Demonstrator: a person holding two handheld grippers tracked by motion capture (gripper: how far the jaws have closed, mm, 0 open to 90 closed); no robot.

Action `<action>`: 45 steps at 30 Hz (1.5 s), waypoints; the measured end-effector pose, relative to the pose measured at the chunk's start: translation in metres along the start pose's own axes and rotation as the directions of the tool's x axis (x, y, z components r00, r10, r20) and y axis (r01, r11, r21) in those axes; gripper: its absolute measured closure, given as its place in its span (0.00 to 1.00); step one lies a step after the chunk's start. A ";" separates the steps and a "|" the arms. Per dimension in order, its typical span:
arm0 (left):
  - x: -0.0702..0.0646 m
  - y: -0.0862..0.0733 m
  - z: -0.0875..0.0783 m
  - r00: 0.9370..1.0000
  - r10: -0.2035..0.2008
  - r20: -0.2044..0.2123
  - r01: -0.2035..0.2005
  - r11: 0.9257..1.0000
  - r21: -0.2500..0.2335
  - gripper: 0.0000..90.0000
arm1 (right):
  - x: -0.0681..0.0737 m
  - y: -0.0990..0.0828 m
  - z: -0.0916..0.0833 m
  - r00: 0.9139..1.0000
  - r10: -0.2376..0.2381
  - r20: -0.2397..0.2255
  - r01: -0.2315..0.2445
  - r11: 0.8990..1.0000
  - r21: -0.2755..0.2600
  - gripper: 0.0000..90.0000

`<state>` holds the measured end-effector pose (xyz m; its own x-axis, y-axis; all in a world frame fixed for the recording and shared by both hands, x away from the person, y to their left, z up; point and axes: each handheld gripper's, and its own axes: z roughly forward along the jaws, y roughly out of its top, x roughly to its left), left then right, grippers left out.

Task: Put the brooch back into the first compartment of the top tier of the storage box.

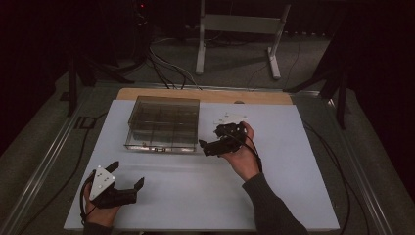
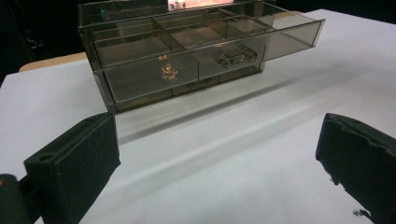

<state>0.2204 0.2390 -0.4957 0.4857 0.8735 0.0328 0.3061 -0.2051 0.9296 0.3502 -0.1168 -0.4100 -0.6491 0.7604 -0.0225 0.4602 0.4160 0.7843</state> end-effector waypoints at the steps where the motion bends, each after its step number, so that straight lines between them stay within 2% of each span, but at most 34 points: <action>1: 0.000 0.000 0.000 1.000 -0.003 -0.001 0.003 1.000 -0.002 0.00 | -0.002 -0.003 -0.003 1.000 0.004 0.006 -0.004 1.000 -0.002 0.00; 3: 0.000 0.000 0.000 1.000 -0.003 -0.001 0.003 1.000 -0.002 0.00 | -0.003 -0.005 -0.005 1.000 0.004 0.009 -0.004 1.000 -0.004 0.00; 8: 0.001 0.000 -0.001 1.000 -0.002 -0.005 0.002 1.000 -0.003 0.00 | -0.016 -0.023 -0.024 0.999 0.027 0.028 -0.026 0.999 -0.035 0.00; 13: 0.001 0.000 -0.001 1.000 -0.003 -0.008 0.003 1.000 -0.003 0.00 | -0.023 -0.036 -0.038 0.998 0.042 0.041 -0.039 0.998 -0.057 0.00; 17: 0.000 0.000 -0.001 1.000 -0.004 -0.009 0.004 1.000 -0.004 0.00 | -0.029 -0.056 -0.053 0.996 0.065 0.057 -0.060 0.994 -0.096 0.00; 20: 0.000 0.000 -0.001 1.000 -0.004 -0.010 0.004 1.000 -0.003 0.00 | -0.031 -0.064 -0.058 0.996 0.069 0.062 -0.063 0.993 -0.103 0.00; 21: 0.000 -0.001 0.000 1.000 -0.005 -0.012 0.005 1.000 0.001 0.00 | -0.033 -0.075 -0.063 0.995 0.076 0.067 -0.068 0.991 -0.116 0.00; 24: 0.000 -0.001 0.000 1.000 -0.007 -0.011 0.007 1.000 0.000 0.00 | -0.034 -0.085 -0.066 0.994 0.083 0.065 -0.074 0.989 -0.127 0.00; 25: 0.000 -0.001 0.000 1.000 -0.007 -0.012 0.007 1.000 0.000 0.00 | -0.034 -0.095 -0.070 0.993 0.085 0.080 -0.073 0.987 -0.145 0.00; 27: 0.000 -0.001 0.000 1.000 -0.007 -0.013 0.007 1.000 0.000 0.00 | -0.034 -0.100 -0.072 0.993 0.087 0.081 -0.074 0.986 -0.152 0.00; 28: 0.001 -0.001 0.000 1.000 -0.008 -0.014 0.008 1.000 0.001 0.00 | -0.035 -0.109 -0.077 0.992 0.093 0.090 -0.076 0.982 -0.170 0.00; 30: 0.000 -0.001 0.001 1.000 -0.007 -0.014 0.007 1.000 0.004 0.00 | -0.037 -0.118 -0.082 0.991 0.106 0.084 -0.089 0.978 -0.190 0.00; 37: 0.001 -0.001 0.000 1.000 -0.009 -0.024 0.008 1.000 -0.004 0.00 | -0.038 -0.142 -0.096 0.988 0.111 0.109 -0.084 0.969 -0.230 0.00; 43: 0.001 -0.001 0.001 1.000 -0.009 -0.026 0.009 1.000 -0.006 0.00 | -0.042 -0.159 -0.102 0.981 0.148 0.122 -0.114 0.962 -0.248 0.00; 45: 0.002 0.000 0.003 1.000 -0.014 -0.022 0.014 1.000 -0.008 0.00 | -0.043 -0.163 -0.105 0.979 0.166 0.121 -0.129 0.956 -0.264 0.00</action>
<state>0.2232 0.2392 -0.4971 0.4631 0.8859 0.0275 0.3067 -0.1893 0.9328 0.2397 -0.2702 -0.4717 -0.4857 0.8735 0.0328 0.3638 0.1678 0.9163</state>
